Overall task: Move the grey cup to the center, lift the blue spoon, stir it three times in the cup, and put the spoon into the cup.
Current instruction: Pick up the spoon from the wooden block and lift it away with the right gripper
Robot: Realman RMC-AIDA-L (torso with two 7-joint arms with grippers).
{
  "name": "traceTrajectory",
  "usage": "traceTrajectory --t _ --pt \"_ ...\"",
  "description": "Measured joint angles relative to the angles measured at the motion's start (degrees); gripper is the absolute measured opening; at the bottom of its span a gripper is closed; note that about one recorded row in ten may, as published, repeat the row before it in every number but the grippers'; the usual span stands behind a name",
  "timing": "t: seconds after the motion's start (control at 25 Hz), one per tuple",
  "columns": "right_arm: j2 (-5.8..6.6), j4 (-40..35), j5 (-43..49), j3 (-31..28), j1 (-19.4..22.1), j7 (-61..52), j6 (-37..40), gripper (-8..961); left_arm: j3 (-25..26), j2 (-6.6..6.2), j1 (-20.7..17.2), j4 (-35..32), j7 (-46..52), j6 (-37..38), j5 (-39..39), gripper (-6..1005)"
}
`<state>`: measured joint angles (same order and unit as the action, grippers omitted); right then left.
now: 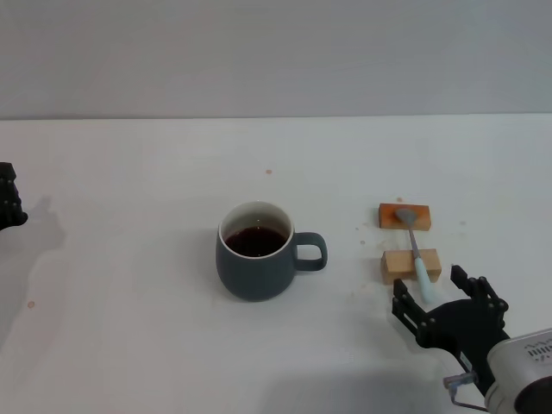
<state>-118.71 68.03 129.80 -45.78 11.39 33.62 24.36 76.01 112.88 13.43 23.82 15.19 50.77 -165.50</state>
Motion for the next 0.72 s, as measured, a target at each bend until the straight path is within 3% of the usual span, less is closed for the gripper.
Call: traceTrajectory --t 0.2,0.72 --pt "-0.08 -2.12 -1.47 0.65 -2.38 -0.54 0.20 814 -0.02 -0.15 -0.48 0.60 -0.07 -0.33 0.00 -2" --pt "-0.10 -3.05 -1.66 1.26 -3.74 -0.84 1.04 814 -0.08 -0.42 -0.54 1.27 -0.08 -0.52 0.00 -2"
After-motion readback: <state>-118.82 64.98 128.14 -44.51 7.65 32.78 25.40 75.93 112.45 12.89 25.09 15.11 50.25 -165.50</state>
